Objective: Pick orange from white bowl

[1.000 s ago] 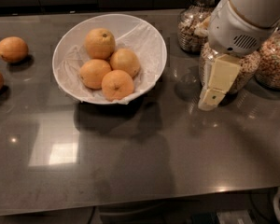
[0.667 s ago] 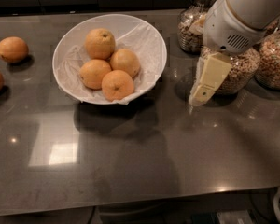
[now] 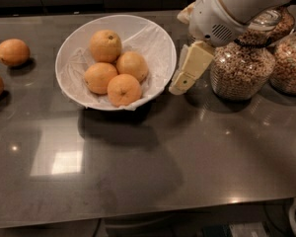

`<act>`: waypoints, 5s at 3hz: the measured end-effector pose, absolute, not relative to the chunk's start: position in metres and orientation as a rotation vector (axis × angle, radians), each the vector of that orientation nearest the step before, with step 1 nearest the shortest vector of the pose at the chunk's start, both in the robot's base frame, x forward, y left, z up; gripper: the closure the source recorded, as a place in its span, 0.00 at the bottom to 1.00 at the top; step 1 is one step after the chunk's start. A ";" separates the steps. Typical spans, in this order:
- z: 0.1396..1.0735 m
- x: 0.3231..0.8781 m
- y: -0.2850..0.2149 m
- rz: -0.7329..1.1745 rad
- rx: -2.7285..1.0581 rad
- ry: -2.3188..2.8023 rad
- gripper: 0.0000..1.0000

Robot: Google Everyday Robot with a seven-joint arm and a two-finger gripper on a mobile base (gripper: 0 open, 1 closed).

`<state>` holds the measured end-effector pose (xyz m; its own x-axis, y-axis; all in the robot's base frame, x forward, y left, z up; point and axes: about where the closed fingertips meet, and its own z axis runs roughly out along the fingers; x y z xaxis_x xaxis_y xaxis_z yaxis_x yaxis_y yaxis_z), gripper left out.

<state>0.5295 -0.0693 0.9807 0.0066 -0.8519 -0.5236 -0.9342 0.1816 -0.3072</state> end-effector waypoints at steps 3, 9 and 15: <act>0.983 0.564 -0.023 0.317 -1.570 1.808 0.00; 0.965 0.605 0.048 0.579 -1.338 1.846 0.00; 0.944 0.648 0.061 0.416 -0.949 2.038 0.00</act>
Offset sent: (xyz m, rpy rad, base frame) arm 0.0415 0.0447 0.0035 0.2325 -0.0227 -0.0209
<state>0.6484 0.0607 0.9437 -0.3707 -0.4754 -0.7979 -0.7499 0.6601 -0.0449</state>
